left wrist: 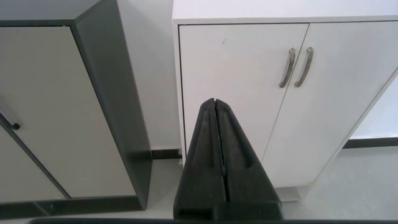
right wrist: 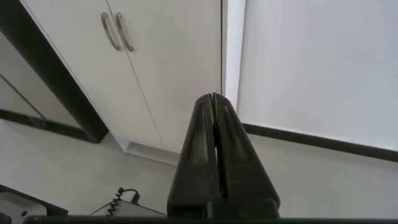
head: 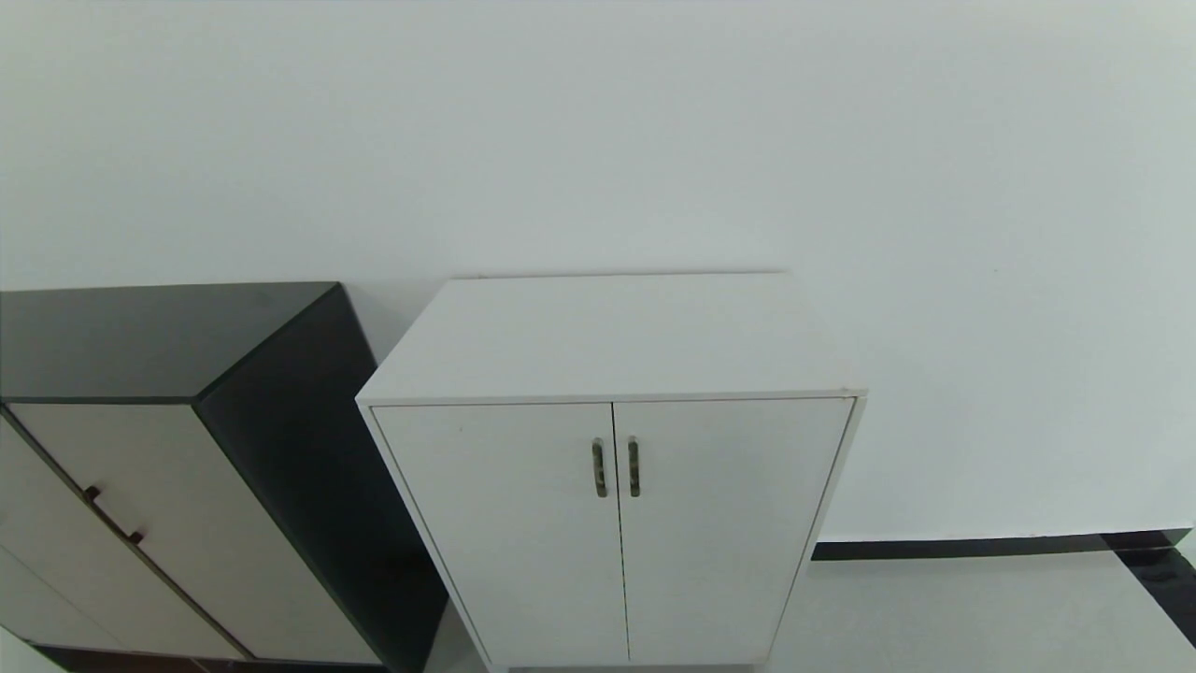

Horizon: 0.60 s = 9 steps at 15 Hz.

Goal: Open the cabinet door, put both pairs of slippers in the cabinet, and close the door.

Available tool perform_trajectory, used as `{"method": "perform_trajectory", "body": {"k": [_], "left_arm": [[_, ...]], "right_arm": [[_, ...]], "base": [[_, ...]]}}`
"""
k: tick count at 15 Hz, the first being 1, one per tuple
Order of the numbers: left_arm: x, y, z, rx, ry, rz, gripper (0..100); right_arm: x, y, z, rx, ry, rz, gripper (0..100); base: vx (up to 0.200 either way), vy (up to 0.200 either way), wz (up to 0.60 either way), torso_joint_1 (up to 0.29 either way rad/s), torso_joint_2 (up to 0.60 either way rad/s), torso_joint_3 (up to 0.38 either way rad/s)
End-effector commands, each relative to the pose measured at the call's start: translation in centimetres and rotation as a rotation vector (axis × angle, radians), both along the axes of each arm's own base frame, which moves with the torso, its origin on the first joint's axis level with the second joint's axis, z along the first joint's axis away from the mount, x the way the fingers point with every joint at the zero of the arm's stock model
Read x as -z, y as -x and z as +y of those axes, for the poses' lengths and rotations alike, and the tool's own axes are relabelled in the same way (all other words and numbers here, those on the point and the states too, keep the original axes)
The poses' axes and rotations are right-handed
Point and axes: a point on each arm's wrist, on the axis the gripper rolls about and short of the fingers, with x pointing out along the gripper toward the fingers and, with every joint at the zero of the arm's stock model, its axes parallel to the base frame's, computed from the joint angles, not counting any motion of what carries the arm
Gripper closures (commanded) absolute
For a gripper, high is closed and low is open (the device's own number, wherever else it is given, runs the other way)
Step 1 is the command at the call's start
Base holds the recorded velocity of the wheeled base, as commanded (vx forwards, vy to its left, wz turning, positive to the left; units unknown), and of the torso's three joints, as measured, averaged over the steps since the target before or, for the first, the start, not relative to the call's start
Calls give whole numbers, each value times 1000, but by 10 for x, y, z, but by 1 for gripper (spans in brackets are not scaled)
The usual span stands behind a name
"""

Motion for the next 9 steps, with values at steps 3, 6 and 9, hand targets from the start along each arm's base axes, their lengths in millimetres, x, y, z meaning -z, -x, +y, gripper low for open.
{"method": "perform_trajectory", "body": {"k": [3,6,9], "left_arm": [[0,0,0,-1,2,1,100],[0,0,0,1,2,0,100],[0,0,0,1,2,0,100]], "right_arm": [[7,-5,2,26,49,31,100],[7,-3,4,229,50,14,100],[8,1,4,278,41,-34,100]], "base": [[0,0,0,0,0,0],[0,0,0,0,0,0],[0,0,0,0,0,0]]}}
